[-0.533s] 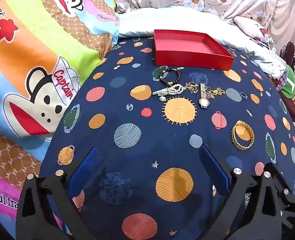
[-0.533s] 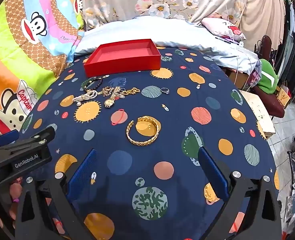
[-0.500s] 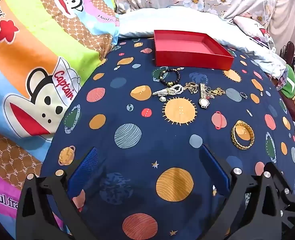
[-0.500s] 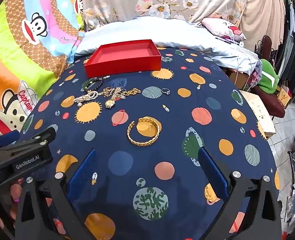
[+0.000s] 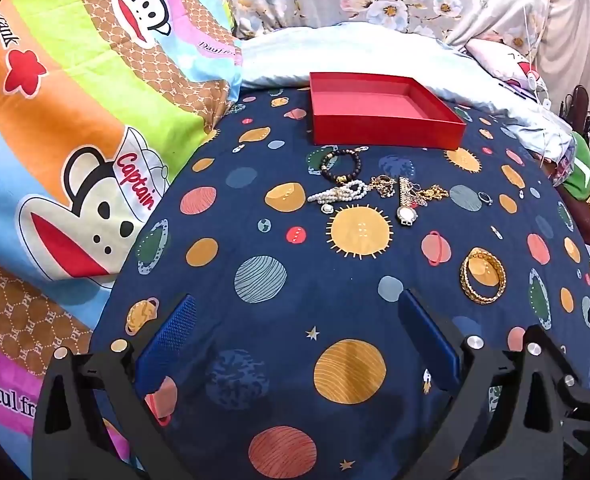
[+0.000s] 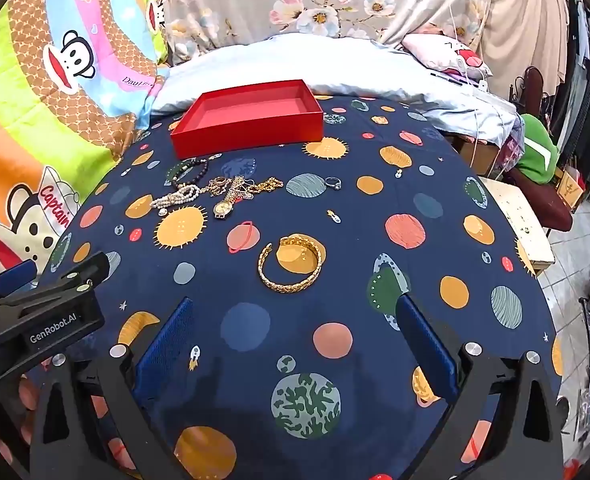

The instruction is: Organize jewelry

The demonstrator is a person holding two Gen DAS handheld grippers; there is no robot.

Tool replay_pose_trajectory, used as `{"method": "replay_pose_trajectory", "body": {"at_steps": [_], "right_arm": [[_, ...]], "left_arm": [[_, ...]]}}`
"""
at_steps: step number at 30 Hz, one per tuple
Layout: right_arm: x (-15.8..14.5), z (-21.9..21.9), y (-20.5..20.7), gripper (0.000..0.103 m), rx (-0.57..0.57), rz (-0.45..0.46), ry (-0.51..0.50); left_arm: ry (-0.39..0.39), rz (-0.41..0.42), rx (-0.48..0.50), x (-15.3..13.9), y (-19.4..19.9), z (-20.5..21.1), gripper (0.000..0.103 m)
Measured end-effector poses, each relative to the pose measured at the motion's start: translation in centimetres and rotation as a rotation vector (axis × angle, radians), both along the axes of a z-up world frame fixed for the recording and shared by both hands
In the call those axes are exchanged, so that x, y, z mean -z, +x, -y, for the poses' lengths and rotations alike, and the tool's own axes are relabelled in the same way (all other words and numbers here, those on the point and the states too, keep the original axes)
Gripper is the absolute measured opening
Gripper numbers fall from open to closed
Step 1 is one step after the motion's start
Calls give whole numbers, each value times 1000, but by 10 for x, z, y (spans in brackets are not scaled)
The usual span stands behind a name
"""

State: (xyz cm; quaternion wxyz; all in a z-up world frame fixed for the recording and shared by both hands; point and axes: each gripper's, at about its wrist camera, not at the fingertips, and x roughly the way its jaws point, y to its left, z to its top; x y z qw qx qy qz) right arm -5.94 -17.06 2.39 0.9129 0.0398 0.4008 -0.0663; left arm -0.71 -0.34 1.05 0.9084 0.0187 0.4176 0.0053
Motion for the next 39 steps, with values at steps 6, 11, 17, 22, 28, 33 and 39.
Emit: {"method": "replay_pose_trajectory", "body": {"at_steps": [6,11,17,22,28,33,39], "right_arm": [[8,-8,1,98,6,-3,-3],[8,-9,1,98,10,-1,-6],[6,-11,3,98,5,2,-12],[6,-11,3,98,6,1,-12],[7,-11,3,98,5,0,-10],[8,-11,2,98,6,0,-8],[8,-11,2,98,6,0,-9]], "left_arm": [[-8,-8,-3,1,0,-1,98],[5,-5,8,1,-2,3,98],[11,-8,17,3,-2,4,98],[11,-12,17,4,-2,4,98],[9,-13,16,5,-2,3,98],[8,-14,16,5,-2,3,98],[8,-14,15,5,-2,2,98]]}}
